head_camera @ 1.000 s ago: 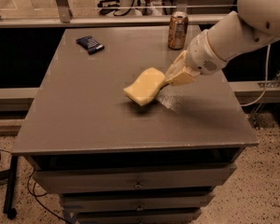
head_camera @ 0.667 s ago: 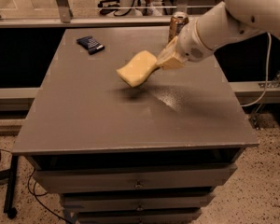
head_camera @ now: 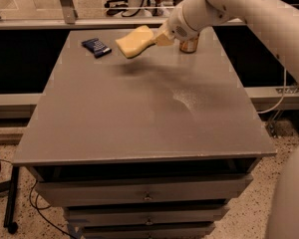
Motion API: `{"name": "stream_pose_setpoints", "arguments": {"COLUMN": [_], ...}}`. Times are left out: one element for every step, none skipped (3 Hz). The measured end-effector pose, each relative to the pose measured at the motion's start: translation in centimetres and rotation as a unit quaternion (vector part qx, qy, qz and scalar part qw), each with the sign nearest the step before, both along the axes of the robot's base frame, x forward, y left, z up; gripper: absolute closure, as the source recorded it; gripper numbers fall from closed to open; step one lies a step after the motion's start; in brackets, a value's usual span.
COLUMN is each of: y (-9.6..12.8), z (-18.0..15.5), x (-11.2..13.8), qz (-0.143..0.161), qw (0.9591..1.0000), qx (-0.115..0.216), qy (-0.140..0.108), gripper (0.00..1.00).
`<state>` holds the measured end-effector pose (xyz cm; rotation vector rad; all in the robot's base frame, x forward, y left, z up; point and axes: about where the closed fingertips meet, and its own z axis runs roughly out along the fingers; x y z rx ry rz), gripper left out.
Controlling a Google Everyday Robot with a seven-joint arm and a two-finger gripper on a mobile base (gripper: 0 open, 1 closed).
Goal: Move sponge near rxbar blueberry
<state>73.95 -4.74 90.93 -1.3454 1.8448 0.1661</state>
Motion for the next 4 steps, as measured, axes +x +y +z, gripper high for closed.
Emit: {"name": "stream_pose_setpoints", "arguments": {"y": [1.0,1.7,2.3,3.4], "z": [-0.9,-2.3,-3.6,-4.5], "x": [4.7,7.7,9.4,10.1], "qz": [-0.028,-0.051,-0.063,-0.060], "qw": [0.9996,0.9987,0.9978,0.9978], "qx": [0.007,0.009,0.017,0.025], "qy": [-0.001,0.000,0.006,0.011], "gripper": [1.00,1.00,1.00,0.87]}}
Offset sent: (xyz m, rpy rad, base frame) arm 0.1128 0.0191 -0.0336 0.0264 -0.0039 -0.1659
